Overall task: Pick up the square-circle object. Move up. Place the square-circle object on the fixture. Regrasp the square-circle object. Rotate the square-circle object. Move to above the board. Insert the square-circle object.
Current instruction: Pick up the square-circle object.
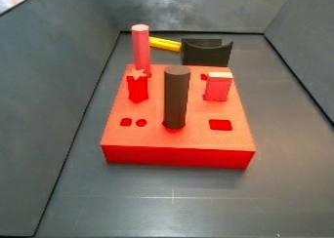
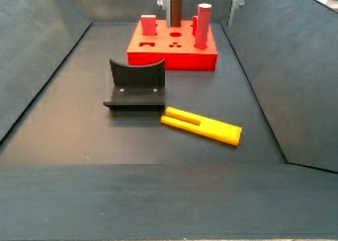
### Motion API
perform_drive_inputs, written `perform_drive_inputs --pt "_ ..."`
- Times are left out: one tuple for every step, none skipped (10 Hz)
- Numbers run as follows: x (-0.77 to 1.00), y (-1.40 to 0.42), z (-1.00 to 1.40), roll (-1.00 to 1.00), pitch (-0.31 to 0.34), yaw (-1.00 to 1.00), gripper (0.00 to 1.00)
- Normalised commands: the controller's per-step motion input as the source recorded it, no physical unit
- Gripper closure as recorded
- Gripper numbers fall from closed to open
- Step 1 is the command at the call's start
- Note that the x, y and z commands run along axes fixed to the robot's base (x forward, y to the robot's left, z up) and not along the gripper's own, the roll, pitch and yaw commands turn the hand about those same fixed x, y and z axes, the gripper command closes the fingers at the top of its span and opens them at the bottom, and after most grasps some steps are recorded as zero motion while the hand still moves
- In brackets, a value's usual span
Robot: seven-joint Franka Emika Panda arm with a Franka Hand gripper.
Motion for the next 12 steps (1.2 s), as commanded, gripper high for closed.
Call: perform_drive_inputs --pt "0.0 0.0 -0.59 0.0 -0.076 -1.0 0.0" --pt "0.0 0.0 -0.59 0.0 -0.074 -1.0 0.0" --pt "0.0 0.0 -0.59 -0.01 -0.074 -1.0 0.0" --pt "0.0 0.0 -0.59 0.0 -0.073 -1.0 0.0" --pt "0.0 0.0 -0.53 -0.06 -0.109 -1.0 0.0" --pt "0.11 0.21 -0.36 -0.07 -0.131 -0.73 0.0" --pt "0.07 0.47 -0.38 -0.07 -0.083 -0.47 0.0" --pt "0.0 0.62 -0.43 -0.07 -0.06 -0.31 0.0" --pt "0.0 0.7 -0.43 -0.07 -0.059 -0.22 0.0" --pt "0.02 0.51 -0.45 -0.1 -0.06 -0.39 0.0" --pt "0.17 0.08 -0.49 -0.05 -0.037 -0.89 0.0" --pt "0.0 0.0 -0.54 0.0 0.0 -1.0 0.0"
